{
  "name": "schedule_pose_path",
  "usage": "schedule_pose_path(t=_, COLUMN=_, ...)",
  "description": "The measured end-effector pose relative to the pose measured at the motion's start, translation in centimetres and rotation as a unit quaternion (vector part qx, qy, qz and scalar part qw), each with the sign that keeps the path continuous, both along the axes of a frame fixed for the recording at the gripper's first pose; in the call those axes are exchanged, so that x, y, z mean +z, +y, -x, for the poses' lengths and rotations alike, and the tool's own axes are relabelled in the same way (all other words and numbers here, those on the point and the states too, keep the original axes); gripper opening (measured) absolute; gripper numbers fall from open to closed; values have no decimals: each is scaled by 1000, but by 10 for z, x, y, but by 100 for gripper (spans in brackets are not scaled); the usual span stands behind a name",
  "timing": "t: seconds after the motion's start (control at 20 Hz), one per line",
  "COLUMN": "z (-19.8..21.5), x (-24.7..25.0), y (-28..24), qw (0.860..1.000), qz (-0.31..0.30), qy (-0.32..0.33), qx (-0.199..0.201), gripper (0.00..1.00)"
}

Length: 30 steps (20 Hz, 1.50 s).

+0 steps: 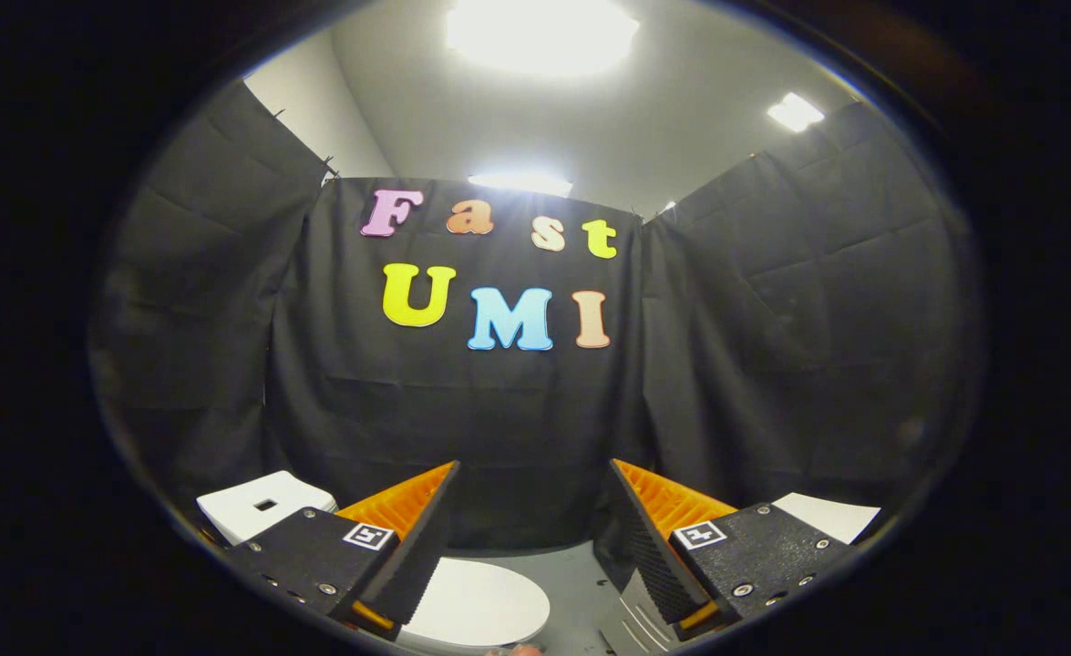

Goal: Open the toilet lid.

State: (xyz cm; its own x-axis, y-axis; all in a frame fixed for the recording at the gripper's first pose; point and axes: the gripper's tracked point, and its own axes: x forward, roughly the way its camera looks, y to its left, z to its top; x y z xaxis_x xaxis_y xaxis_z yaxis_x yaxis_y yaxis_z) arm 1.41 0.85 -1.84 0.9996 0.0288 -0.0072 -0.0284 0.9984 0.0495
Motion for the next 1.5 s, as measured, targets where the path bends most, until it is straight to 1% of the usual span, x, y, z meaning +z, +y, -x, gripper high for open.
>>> schedule_pose_path(t=0.2, z=-9, x=-20, y=9, qw=999, qz=-44, qy=18, qx=9, gripper=96)
schedule_pose_path(t=0.4, z=-19, x=-46, y=16, qw=996, qz=-71, qy=44, qx=15, gripper=96)
schedule_pose_path(t=0.5, z=-23, x=-62, y=15, qw=995, qz=-84, qy=61, qx=9, gripper=95)
schedule_pose_path(t=0.65, z=-31, x=-96, y=14, qw=988, qz=-122, qy=96, qx=4, gripper=95)
schedule_pose_path(t=0.8, z=-35, x=-140, y=12, qw=976, qz=-171, qy=136, qx=9, gripper=95)
schedule_pose_path(t=1.05, z=-34, x=-214, y=-10, qw=955, qz=-227, qy=191, qx=-8, gripper=96)
schedule_pose_path(t=1.15, z=-27, x=-249, y=-17, qw=944, qz=-246, qy=219, qx=-18, gripper=95)
schedule_pose_path(t=1.25, z=-16, x=-281, y=-15, qw=930, qz=-272, qy=246, qx=-24, gripper=95)
schedule_pose_path(t=1.35, z=-6, x=-314, y=-15, qw=918, qz=-281, qy=278, qx=-35, gripper=95)
schedule_pose_path(t=1.5, z=14, x=-362, y=-7, qw=901, qz=-277, qy=330, qx=-45, gripper=95)
